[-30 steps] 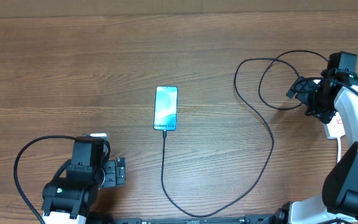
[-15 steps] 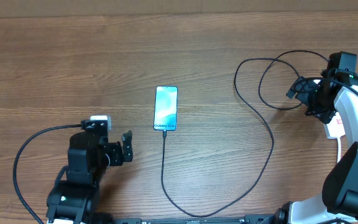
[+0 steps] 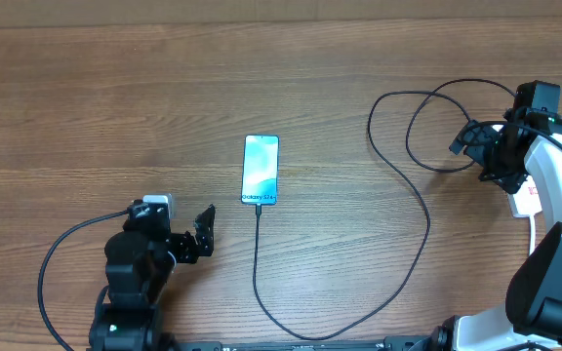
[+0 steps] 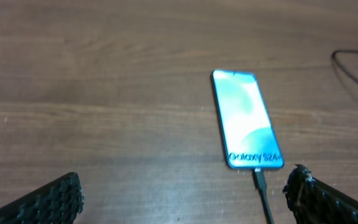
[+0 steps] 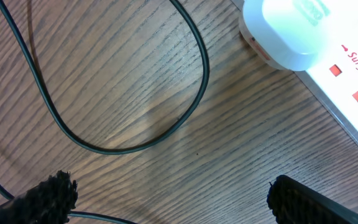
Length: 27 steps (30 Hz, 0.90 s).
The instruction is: Plug charger to phone and switch on socket
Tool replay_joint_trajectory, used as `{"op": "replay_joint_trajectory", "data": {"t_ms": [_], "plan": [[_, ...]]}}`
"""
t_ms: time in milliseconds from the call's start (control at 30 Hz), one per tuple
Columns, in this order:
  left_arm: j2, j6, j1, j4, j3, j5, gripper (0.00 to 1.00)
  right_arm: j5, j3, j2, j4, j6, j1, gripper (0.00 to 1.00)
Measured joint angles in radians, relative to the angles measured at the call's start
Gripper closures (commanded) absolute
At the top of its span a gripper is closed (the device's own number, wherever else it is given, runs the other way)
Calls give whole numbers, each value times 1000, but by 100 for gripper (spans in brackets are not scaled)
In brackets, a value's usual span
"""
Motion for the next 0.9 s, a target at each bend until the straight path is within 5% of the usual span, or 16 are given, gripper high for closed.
{"op": "replay_joint_trajectory", "data": {"t_ms": [367, 900], "plan": [[-81, 0, 1, 277, -159, 28, 0, 0, 0, 0, 0, 0, 0, 0], [-238, 0, 1, 177, -241, 28, 0, 0, 0, 0, 0, 0, 0, 0]]}}
